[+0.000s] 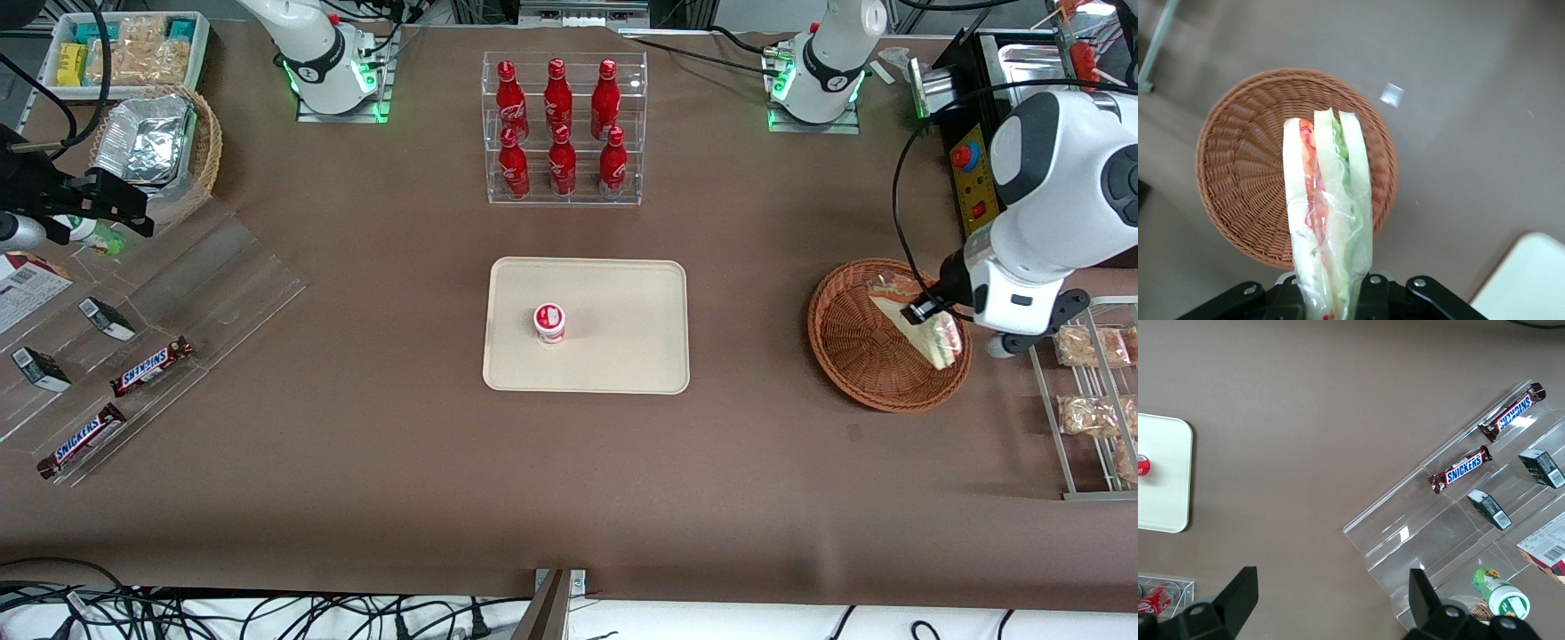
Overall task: Place sandwich from basket to tray
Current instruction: 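Lift the sandwich out of the basket with the left gripper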
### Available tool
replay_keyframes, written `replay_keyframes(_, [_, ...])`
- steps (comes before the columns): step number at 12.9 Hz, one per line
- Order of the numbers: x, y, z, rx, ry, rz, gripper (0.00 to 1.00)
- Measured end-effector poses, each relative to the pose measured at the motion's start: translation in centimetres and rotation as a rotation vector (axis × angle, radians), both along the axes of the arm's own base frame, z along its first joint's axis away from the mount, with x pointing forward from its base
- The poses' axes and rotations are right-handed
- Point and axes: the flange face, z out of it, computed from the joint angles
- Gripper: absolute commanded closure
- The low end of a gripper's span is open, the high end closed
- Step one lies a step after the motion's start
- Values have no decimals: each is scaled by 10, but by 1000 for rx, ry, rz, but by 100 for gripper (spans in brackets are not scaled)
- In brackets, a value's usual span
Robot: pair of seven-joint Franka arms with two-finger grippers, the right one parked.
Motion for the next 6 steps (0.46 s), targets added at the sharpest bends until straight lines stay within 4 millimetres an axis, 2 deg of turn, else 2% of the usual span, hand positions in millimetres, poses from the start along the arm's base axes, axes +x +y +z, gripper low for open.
replay_keyframes(3, [-2,-46,12,-16,-4,-160,100])
replay_keyframes(6, [-13,-110,11,-37,1,-280,100])
